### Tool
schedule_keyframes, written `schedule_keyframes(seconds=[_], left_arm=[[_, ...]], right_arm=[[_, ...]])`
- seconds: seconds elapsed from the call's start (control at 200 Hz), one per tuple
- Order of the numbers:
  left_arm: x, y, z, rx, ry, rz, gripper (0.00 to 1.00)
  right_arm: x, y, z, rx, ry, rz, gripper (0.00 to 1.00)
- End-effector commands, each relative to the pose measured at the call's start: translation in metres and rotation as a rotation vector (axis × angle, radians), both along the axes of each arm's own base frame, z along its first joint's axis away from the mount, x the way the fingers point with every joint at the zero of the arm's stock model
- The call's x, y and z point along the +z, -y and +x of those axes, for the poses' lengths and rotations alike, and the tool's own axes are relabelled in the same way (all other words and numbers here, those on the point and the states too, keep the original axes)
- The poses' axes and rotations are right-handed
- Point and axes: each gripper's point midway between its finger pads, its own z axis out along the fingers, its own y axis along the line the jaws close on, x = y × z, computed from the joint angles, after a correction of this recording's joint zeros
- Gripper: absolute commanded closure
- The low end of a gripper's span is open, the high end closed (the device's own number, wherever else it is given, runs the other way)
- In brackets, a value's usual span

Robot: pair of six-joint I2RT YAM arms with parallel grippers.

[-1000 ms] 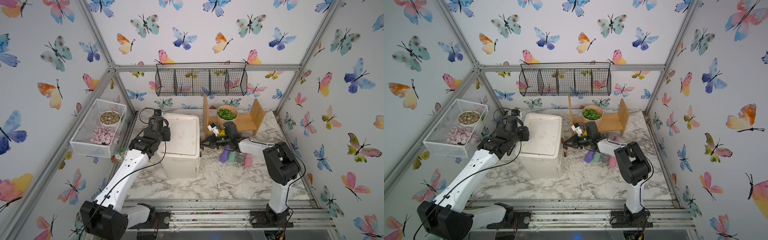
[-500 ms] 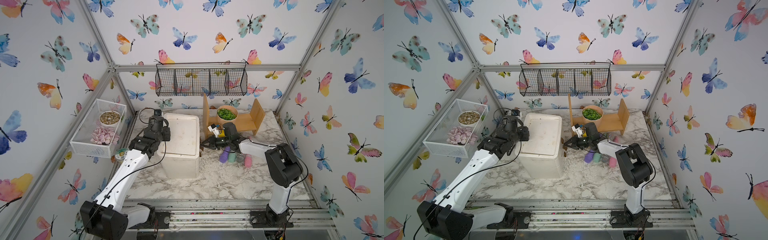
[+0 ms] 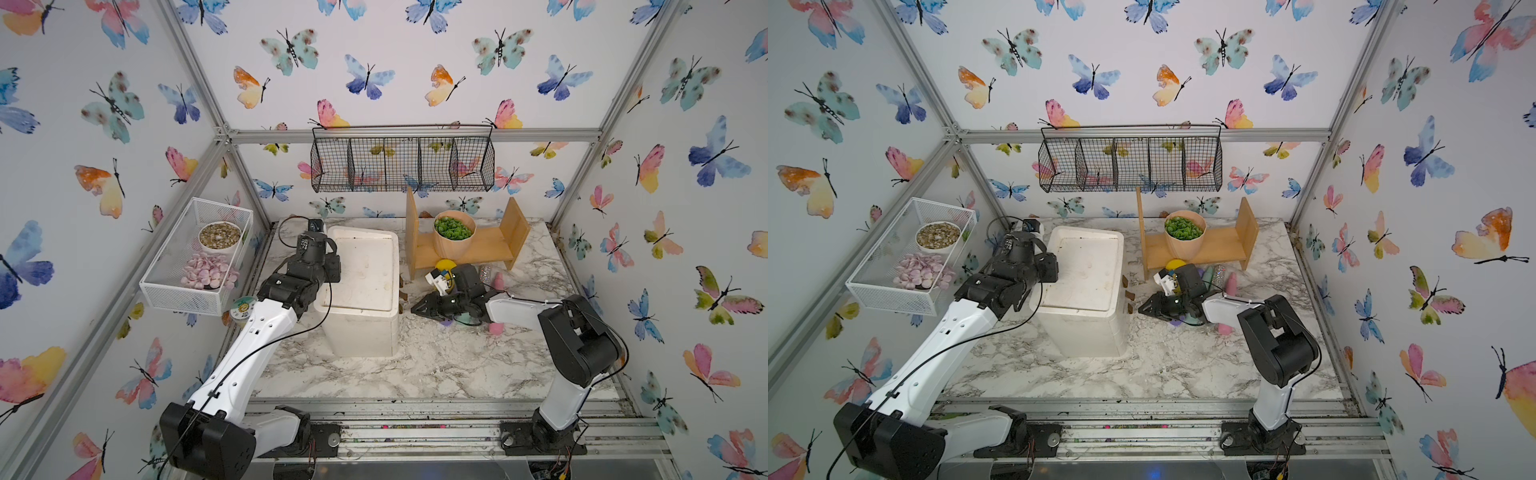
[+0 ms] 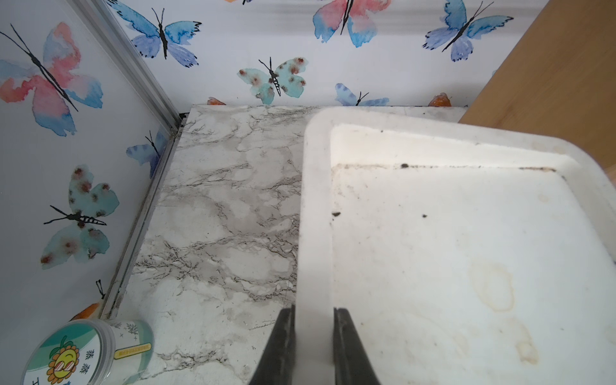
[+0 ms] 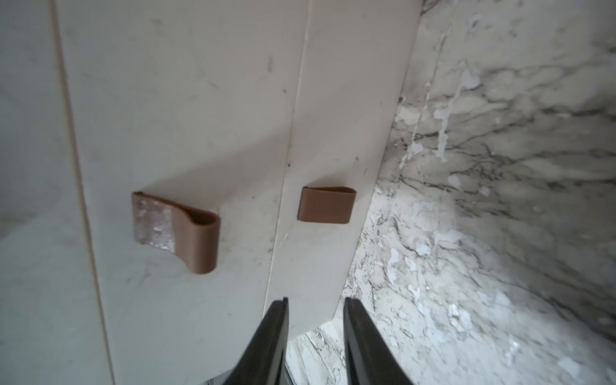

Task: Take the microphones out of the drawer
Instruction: Close the drawer in the storage box.

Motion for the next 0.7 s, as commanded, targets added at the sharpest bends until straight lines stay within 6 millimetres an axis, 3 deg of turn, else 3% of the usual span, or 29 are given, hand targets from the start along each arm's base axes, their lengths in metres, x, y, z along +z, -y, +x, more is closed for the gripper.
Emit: schedule_keyframes(seconds=[0.0,0.25,0.696], left_arm=[[-0.042,-0.002,-0.005,-0.003,-0.113,0.059,1.0],[-0.041,-0.001,-0.004,-0.004,-0.109,0.058,1.0],[-0.043,0.0,-0.003,-0.004,-0.113,0.047,1.0]], right_arm=[[0.006,-0.003,0.008,-0.03,0.038,0.053,0.62],[0.004,-0.006,0.018,-0.106,0.027,0.14,0.52],[-0.006,-0.013,0.027,-0.193,-0.02,0.218,0.49]])
